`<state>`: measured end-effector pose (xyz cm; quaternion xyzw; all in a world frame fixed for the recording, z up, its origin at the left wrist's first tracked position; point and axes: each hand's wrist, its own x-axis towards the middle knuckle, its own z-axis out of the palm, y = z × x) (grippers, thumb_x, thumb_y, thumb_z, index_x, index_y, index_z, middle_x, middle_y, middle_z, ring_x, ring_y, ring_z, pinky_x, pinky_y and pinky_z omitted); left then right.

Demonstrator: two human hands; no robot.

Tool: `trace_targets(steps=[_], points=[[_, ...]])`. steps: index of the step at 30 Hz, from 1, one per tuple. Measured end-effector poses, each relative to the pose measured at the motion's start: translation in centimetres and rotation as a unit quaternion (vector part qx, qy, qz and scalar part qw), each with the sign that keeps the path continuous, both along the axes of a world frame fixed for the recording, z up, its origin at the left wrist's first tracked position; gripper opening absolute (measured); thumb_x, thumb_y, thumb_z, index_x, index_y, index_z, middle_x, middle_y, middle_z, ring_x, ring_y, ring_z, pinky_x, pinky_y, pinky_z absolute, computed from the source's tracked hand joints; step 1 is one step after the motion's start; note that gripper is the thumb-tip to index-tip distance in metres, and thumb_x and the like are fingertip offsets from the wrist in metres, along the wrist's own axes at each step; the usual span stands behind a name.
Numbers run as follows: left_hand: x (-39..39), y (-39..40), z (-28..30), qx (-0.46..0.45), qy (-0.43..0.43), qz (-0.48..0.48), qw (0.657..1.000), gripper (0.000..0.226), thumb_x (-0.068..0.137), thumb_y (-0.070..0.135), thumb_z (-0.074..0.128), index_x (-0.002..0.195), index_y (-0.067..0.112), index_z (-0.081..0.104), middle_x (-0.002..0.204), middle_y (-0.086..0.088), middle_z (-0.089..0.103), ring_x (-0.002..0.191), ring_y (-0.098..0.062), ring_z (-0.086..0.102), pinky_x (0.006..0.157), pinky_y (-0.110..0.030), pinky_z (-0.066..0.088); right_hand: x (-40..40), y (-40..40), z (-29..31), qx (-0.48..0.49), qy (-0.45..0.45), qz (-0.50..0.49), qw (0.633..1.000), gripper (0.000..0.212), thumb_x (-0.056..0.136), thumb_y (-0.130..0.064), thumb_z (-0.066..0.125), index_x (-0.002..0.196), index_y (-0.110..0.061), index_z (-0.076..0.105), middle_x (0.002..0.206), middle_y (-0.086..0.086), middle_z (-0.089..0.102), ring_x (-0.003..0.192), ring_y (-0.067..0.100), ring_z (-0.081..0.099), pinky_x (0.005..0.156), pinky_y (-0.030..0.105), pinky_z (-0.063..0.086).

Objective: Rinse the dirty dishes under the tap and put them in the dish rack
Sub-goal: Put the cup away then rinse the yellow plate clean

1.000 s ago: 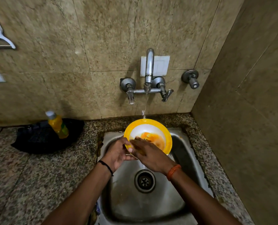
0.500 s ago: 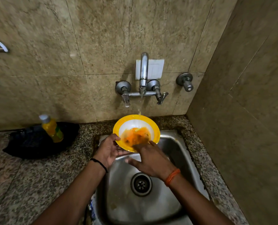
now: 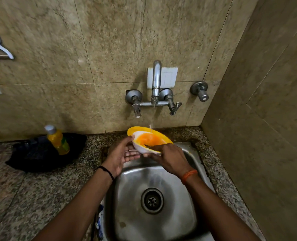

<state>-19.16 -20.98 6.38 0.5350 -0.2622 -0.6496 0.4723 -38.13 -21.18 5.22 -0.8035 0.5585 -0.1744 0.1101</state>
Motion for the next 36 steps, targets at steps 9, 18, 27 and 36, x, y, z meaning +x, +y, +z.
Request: trace_targets(steps=[9,18,27,36], points=[[-4.1,-1.6,-1.1,-0.264,-0.531,-0.18,0.785,0.097,0.069,0.065,0.069,0.149,0.035,0.024,0.156,-0.001,0.017,0.142,-0.02,0.019,0.116,-0.037,0.026,1.2,-2.2,-2.0,0.274,-0.7,-0.23,0.619,0.071,0.079,-0.06,0.067,0.126,-0.009,0.055,0.117,0.016,0.068,0.103,0.032,0.068,0.081,0.048,0.058],[-4.7,-3.5,0.0,-0.264,-0.634,-0.172,0.706,0.119,0.054,0.082,0.064,0.15,0.033,0.015,0.152,-0.008,0.019,0.138,-0.028,0.022,0.11,-0.04,0.028,0.7,-3.0,-2.0,0.308,-0.785,-0.141,0.518,0.056,0.097,-0.051,0.041,0.131,-0.008,0.053,0.12,0.014,0.068,0.103,0.023,0.069,0.074,0.033,0.059],[-3.0,-4.1,-0.4,-0.251,-0.657,-0.164,0.692,0.103,0.055,0.083,0.06,0.144,0.043,0.028,0.146,-0.004,0.027,0.133,-0.026,0.028,0.106,-0.04,0.032,0.1,-4.4,0.1,0.115,-0.524,-0.263,0.802,0.058,0.093,-0.041,0.058,0.14,-0.01,0.044,0.141,0.01,0.052,0.127,0.024,0.051,0.107,0.042,0.042],[-2.6,-4.1,-0.1,-0.262,-0.688,-0.171,0.654,0.101,0.054,0.084,0.059,0.141,0.046,0.029,0.146,-0.005,0.027,0.133,-0.026,0.028,0.103,-0.045,0.034,-0.4,-10.7,5.5,-0.002,-0.294,-0.303,0.906,0.037,0.098,-0.037,0.046,0.097,-0.008,0.069,0.102,0.017,0.07,0.096,0.036,0.062,0.071,0.029,0.041]])
